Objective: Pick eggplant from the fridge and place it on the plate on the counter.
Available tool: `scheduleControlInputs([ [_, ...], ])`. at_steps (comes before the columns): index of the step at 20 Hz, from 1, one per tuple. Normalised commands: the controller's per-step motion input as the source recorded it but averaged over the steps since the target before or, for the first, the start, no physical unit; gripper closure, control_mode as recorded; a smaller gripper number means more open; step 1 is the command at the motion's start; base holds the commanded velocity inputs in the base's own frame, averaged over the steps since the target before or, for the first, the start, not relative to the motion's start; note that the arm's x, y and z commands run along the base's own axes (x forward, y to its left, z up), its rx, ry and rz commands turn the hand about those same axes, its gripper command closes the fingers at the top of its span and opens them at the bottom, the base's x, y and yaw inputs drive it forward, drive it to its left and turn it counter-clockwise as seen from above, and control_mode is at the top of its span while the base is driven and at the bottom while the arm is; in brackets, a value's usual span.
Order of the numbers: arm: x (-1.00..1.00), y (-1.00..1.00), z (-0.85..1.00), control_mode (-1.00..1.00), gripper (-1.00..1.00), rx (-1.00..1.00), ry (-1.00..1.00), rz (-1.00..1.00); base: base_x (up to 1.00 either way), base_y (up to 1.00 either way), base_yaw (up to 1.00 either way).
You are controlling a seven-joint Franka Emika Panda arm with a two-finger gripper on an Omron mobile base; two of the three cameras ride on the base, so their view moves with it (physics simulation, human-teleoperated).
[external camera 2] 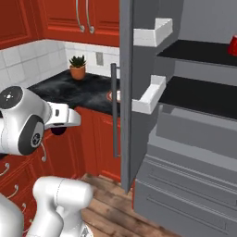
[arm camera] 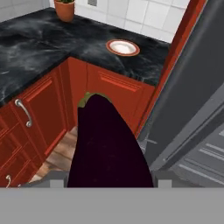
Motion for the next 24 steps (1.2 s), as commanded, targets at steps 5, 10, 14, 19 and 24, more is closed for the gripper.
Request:
scheduleControlInputs([
  [5,0.0,0.0,0.0,1.0,1.0,0.0,0.0,0.0,0.01,0.58,-0.01],
  [10,0.0,0.0,0.0,1.0,1.0,0.0,0.0,0.0,0.22,0.49,-0.09],
  [14,0.0,0.0,0.0,1.0,1.0,0.0,0.0,0.0,0.27,0.25,-0.15],
  [19,0.0,0.0,0.0,1.0,1.0,0.0,0.0,0.0,0.36,0.02,-0.19],
  [24,0.0,0.0,0.0,1.0,1.0,0.0,0.0,0.0,0.5,0.08,-0.15],
])
